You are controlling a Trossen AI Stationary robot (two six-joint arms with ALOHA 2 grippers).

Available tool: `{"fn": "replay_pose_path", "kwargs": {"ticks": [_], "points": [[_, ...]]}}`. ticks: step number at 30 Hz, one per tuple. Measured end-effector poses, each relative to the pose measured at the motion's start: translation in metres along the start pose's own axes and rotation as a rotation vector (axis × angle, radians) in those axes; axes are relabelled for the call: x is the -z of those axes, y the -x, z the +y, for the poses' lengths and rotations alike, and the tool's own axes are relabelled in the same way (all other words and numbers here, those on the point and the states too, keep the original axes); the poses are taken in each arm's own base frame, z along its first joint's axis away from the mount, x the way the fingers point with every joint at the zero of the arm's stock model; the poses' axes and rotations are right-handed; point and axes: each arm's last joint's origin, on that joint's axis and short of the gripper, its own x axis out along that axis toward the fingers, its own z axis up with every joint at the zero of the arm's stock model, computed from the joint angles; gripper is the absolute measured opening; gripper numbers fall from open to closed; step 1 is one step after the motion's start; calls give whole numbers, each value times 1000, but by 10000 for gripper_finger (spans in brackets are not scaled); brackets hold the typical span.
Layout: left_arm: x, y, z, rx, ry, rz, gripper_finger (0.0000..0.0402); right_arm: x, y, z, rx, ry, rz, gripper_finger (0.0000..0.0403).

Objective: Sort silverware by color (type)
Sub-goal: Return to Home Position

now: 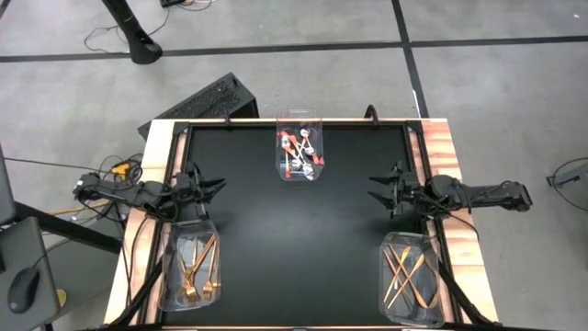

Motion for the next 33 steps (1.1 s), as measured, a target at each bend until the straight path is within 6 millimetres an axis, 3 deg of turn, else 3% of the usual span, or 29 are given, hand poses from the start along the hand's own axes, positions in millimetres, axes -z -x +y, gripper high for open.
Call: {"fn": "replay_pose_path", "kwargs": {"ticks": [9, 17, 22, 28, 33], "points": [[0, 0, 0, -6, -24, 1, 52, 2, 0, 0, 0, 5, 23, 254], [0, 0, 1, -46, 62, -3, 52, 3, 0, 0, 0, 0, 31, 255], [1, 0, 1, -47, -48, 0, 52, 4, 0, 0, 1, 1, 34, 255], [1, -1, 4, -99, 58, -7, 52, 4, 0, 0, 1, 1, 37, 255], [1, -3, 2, 55, 57, 7, 52, 4, 0, 0, 2, 2, 38, 255]]}}
